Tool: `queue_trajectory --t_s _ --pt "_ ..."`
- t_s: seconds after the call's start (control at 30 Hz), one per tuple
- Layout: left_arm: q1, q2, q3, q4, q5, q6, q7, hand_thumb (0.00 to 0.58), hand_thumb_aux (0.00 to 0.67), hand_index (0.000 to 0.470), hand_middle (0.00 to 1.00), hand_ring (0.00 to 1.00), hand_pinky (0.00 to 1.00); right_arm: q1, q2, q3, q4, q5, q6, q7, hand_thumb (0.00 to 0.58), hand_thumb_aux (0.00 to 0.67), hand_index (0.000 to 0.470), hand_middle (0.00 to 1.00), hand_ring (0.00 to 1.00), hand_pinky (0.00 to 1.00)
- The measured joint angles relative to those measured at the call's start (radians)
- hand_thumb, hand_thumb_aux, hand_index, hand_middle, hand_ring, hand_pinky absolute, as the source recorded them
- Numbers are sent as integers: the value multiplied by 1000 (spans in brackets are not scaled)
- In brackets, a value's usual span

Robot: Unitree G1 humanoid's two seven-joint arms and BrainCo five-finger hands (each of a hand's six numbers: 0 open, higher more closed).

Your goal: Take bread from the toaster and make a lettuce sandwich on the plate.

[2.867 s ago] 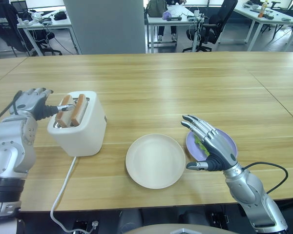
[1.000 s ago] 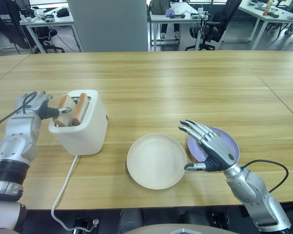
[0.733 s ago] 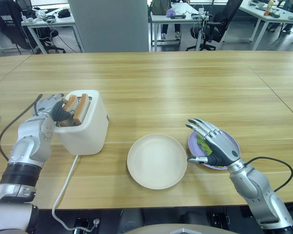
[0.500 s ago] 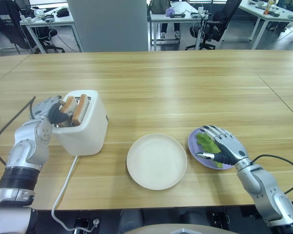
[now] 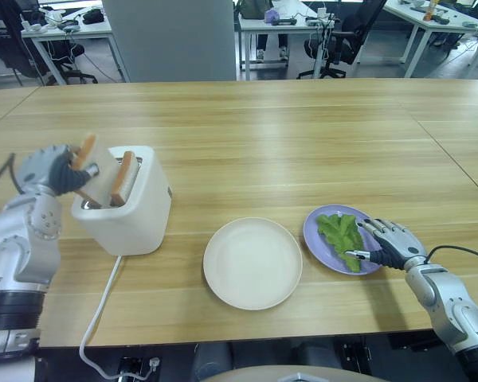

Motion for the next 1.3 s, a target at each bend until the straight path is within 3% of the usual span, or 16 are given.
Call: queue_trajectory --t_s 0.1,0.17,0.2,0.23,0.27,0.3,0.33,0.37,0.4,0.43,0.7,0.9,1.1,1.23,1.3 --pt "-10 0 27 -140 -8 5 -16 580 670 460 1000 1000 1000 -35 -7 36 58 -9 -16 -16 14 8 5 0 0 0" --pt "-17 -8 32 -228 -14 12 -39 580 670 460 1000 1000 1000 -65 -10 51 96 -10 -27 -28 144 89 61 0 0 0" --pt "-21 -24 32 -277 -28 19 -60 580 670 460 1000 1000 1000 -83 -11 59 117 -11 -34 -37 275 184 126 0 0 0" --pt "-23 -35 28 -308 -36 24 -73 580 670 460 1000 1000 1000 -95 -12 64 129 -11 -39 -41 357 255 175 0 0 0" --pt "-24 -46 23 -339 -46 32 -93 580 670 460 1000 1000 1000 -108 -15 76 143 -12 -46 -45 405 302 207 0 0 0" --pt "-24 -68 14 -372 -59 45 -116 580 670 460 1000 1000 1000 -117 -18 85 155 -13 -52 -53 405 302 207 0 0 0" --pt "-24 -91 -1 -405 -76 61 -144 580 670 460 1000 1000 1000 -123 -19 97 169 -16 -59 -61 514 444 305 0 0 0" --pt "-22 -106 -13 -422 -85 68 -159 580 670 460 1000 1000 1000 -126 -19 104 178 -18 -61 -65 542 499 343 0 0 0" --pt "-16 -123 -28 -440 -95 78 -179 580 670 460 1000 1000 1000 -131 -19 114 189 -18 -63 -75 579 638 438 0 0 0" --pt "-6 -144 -47 -461 -109 91 -203 580 670 460 1000 1000 1000 -141 -19 120 196 -18 -66 -85 580 670 460 0 0 0" --pt "88 -257 -237 -497 -167 124 -334 580 670 460 1000 1000 1000 -148 -22 126 220 12 -74 -127 580 670 460 0 0 0" --pt "118 -351 -456 -424 -175 91 -398 580 670 460 1000 1000 1000 -151 -22 95 161 64 -110 -191 580 670 460 0 0 0" --pt "130 -399 -640 -248 -175 -24 -448 580 670 460 1000 1000 1000 -150 -22 49 74 109 -152 -249 580 670 460 0 0 0" --pt "55 -402 -722 -61 -97 -169 -392 580 670 460 1000 1000 1000 -145 -19 41 25 132 -187 -258 580 670 460 0 0 0" --pt "0 -382 -758 32 -22 -259 -333 580 670 460 871 871 871 -142 -14 42 6 141 -206 -253 580 670 460 0 0 0"
